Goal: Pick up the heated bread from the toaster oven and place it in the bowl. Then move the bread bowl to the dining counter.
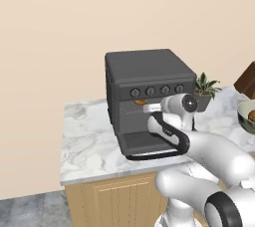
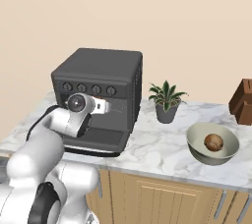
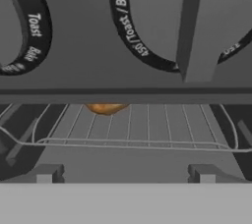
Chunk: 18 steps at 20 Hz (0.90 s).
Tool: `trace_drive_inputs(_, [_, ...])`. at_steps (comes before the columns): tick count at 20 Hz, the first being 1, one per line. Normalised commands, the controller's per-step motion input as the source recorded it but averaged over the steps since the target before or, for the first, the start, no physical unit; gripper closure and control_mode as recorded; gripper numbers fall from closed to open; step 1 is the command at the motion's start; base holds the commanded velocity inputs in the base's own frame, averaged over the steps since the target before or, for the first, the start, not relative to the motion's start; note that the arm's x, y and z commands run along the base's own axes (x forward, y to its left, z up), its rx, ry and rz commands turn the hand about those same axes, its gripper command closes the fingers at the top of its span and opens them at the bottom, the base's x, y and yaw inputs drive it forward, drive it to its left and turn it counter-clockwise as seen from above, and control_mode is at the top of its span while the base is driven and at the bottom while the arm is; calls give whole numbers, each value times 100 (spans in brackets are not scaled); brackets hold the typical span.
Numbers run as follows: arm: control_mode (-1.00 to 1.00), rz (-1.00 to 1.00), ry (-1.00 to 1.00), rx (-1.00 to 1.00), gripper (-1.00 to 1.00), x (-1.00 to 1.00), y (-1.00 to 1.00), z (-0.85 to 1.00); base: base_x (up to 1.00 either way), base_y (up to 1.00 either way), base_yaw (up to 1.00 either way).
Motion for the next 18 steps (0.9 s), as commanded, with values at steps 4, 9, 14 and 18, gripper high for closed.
trace_drive_inputs(4, [-100,0,0,0,-100,34,0,-16,0,0,0])
trace_drive_inputs(9, [-100,0,0,0,-100,30,0,-17,0,0,0])
trace_drive_inputs(14, [-100,0,0,0,-100,27,0,-24,0,0,0])
trace_drive_inputs(18, [-100,0,0,0,-100,26,1,-22,0,0,0])
